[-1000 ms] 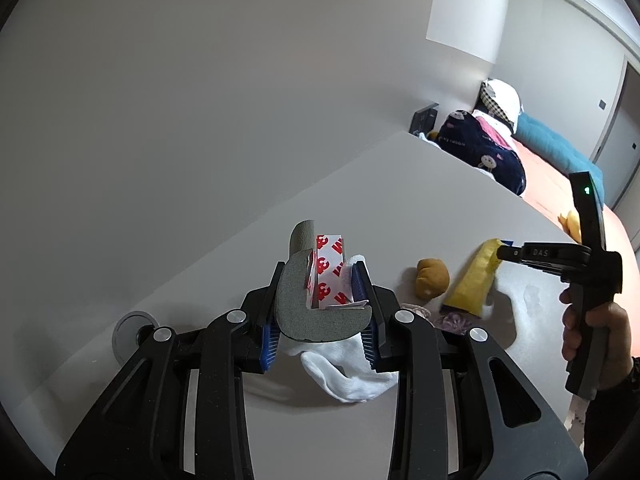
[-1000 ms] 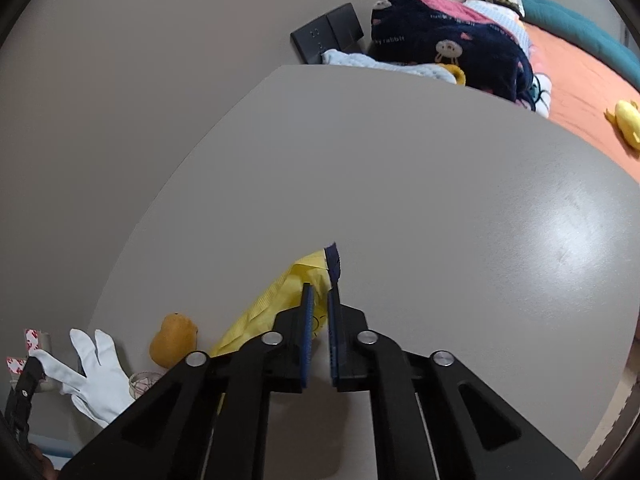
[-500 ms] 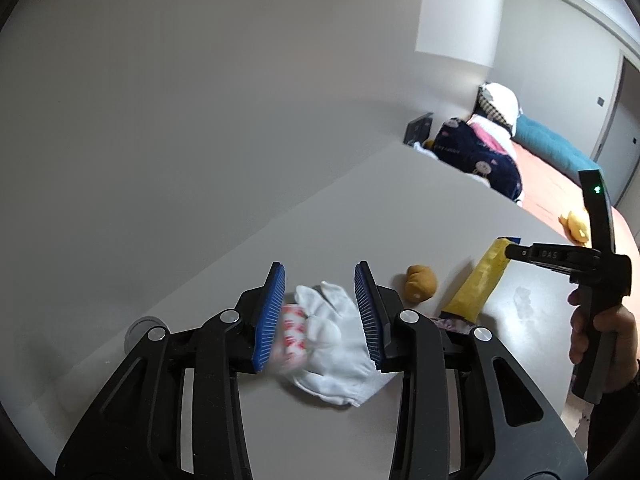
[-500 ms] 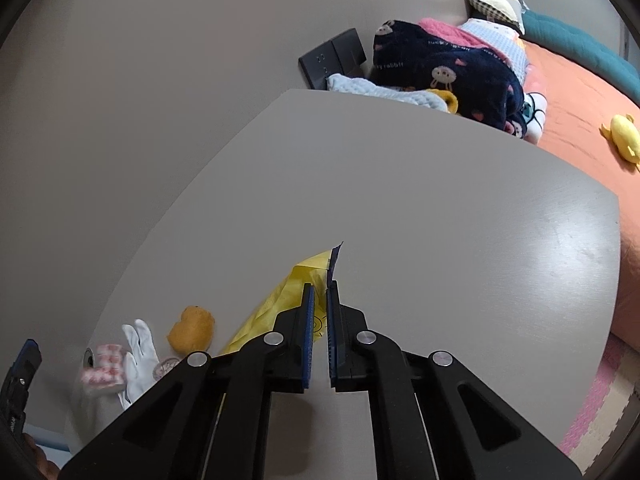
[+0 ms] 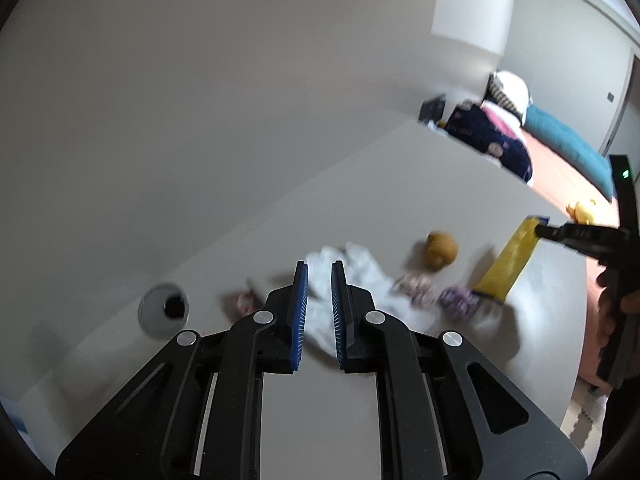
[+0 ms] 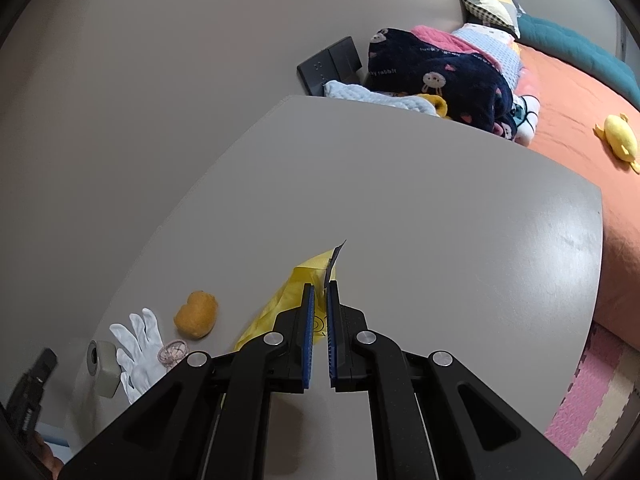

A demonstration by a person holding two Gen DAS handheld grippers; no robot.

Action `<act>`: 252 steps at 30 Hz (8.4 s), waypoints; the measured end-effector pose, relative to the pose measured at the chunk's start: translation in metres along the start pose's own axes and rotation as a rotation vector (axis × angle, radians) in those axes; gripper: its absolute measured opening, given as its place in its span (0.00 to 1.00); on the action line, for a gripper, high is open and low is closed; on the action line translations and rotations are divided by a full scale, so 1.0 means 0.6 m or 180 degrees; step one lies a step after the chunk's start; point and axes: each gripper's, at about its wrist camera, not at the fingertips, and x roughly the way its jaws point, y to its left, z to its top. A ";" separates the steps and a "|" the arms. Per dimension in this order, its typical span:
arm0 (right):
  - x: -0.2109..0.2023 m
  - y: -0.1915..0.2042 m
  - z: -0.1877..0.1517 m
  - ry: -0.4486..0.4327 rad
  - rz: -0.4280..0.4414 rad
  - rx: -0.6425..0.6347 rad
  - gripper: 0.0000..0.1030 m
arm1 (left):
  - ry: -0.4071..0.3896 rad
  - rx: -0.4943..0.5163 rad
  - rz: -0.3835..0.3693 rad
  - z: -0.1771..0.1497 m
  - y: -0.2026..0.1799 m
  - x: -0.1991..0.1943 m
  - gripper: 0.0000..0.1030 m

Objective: Collect trash

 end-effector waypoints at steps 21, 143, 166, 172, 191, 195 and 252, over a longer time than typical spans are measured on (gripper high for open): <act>-0.031 -0.018 -0.015 -0.0133 -0.0079 0.0029 0.07 | 0.0576 -0.0241 0.0228 -0.054 0.076 0.136 0.49; -0.160 -0.202 -0.099 -0.0412 -0.0887 0.0212 0.63 | 0.0399 0.0842 -0.0273 -0.073 -0.267 0.069 0.94; -0.037 0.062 -0.124 0.0034 -0.0276 -0.0540 0.63 | 0.0614 0.0454 -0.0005 -0.058 -0.096 0.148 0.94; -0.002 0.122 -0.132 0.0134 -0.0221 -0.0758 0.63 | 0.0610 0.0521 -0.0007 -0.063 -0.094 0.154 0.91; 0.070 0.182 -0.134 0.0407 -0.0033 -0.0915 0.41 | 0.0484 0.0516 0.0042 -0.063 -0.067 0.126 0.18; 0.070 0.194 -0.139 0.0427 0.0020 -0.1007 0.24 | 0.0380 0.0423 0.0061 -0.055 -0.048 0.101 0.18; -0.282 -0.333 -0.127 -0.0511 -0.0819 0.0268 0.17 | 0.0477 0.1849 -0.1241 -0.100 -0.658 0.036 0.18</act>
